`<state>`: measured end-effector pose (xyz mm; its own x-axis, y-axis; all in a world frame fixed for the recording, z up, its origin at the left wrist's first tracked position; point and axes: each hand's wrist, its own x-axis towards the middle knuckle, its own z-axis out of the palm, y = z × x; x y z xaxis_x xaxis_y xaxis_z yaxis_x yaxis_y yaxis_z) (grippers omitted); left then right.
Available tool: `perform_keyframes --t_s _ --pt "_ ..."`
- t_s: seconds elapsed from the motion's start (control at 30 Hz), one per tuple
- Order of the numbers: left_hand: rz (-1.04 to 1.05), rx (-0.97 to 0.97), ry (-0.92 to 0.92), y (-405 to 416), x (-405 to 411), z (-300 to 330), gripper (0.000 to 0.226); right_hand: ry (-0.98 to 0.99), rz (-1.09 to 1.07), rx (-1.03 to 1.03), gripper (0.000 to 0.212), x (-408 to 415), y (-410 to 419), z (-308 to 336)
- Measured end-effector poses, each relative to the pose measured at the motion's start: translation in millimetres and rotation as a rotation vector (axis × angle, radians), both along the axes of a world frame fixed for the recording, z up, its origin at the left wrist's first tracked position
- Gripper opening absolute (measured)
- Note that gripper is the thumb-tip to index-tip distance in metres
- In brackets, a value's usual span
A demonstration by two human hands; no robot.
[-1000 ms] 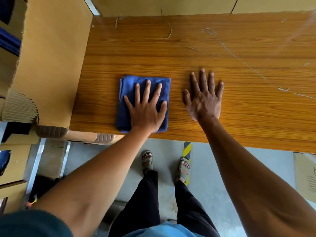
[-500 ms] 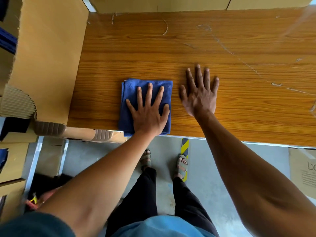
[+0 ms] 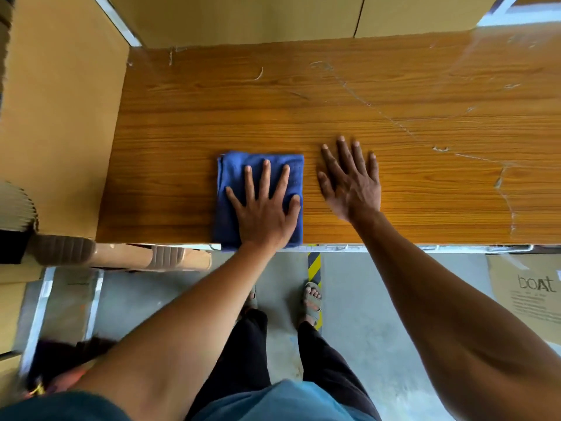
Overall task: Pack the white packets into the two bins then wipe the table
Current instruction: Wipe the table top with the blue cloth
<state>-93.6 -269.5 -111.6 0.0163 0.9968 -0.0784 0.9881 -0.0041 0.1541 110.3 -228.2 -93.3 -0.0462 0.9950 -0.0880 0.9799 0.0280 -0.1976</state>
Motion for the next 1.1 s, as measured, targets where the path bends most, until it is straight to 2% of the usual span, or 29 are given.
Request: perform_keyframes --t_s 0.13,0.27,0.4,0.5,0.6,0.67,0.73,0.83,1.0,1.1 --pt "-0.016 -0.026 0.014 -15 34 2 0.068 -0.013 -0.074 -0.011 0.064 24 1 2" --pt "0.026 0.016 -0.011 75 47 1 0.07 -0.005 -0.108 0.007 0.063 24 5 -1" --pt "0.036 -0.044 0.011 159 56 5 0.07 -0.01 -0.105 0.013 0.063 27 8 -7" --pt "0.008 -0.021 0.03 137 53 0 0.069 -0.011 -0.108 0.017 0.063 28 7 -8" --pt "-0.027 0.038 0.016 53 50 0 0.068 0.0 -0.116 0.011 0.062 28 6 -6" --pt "-0.03 0.002 0.025 4 52 2 0.068 0.006 -0.112 0.004 0.062 28 6 -4" --pt "-0.023 -0.038 0.024 -11 51 4 0.069 0.01 -0.113 -0.002 0.063 27 6 -3" --pt "-0.006 -0.016 0.037 21 52 4 0.07 0.007 -0.11 0.004 0.063 27 7 -5" --pt "0.086 -0.053 -0.002 135 63 7 0.071 -0.01 -0.104 0.02 0.063 28 7 -10" --pt "0.061 -0.043 0.019 137 62 4 0.07 -0.017 -0.109 0.023 0.063 28 7 -10"
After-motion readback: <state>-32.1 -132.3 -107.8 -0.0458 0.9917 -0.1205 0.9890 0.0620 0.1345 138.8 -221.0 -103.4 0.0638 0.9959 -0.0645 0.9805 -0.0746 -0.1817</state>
